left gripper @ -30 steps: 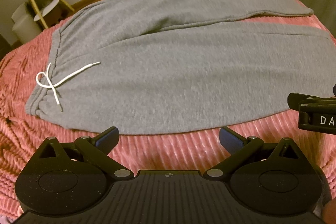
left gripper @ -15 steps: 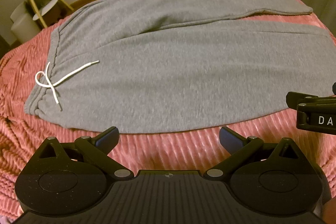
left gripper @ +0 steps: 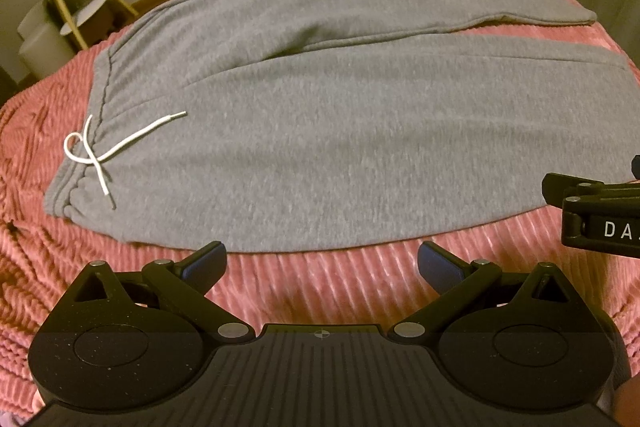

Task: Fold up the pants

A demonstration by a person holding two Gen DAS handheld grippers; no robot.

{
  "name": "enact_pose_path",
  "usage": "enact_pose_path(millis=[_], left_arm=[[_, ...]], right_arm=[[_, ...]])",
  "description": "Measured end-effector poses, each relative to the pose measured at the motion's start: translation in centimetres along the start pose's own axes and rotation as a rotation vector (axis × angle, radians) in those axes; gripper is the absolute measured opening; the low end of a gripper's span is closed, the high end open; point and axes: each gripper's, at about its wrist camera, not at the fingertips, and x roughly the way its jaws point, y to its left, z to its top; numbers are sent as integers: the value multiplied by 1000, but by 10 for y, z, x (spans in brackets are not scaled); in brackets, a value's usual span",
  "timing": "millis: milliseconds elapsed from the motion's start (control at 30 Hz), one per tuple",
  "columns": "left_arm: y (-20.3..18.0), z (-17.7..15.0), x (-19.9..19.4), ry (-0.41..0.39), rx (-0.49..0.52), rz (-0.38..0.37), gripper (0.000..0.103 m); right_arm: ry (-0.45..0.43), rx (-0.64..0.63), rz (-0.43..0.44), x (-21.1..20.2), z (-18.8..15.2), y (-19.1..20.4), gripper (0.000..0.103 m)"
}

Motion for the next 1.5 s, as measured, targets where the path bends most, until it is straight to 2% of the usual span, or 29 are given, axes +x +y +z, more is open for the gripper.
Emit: enact_pose_path(millis=[1500], left_arm=[[0,-1,9,27,7,-8,103]], right_arm=[[15,-3,7,5,-1,2,100]])
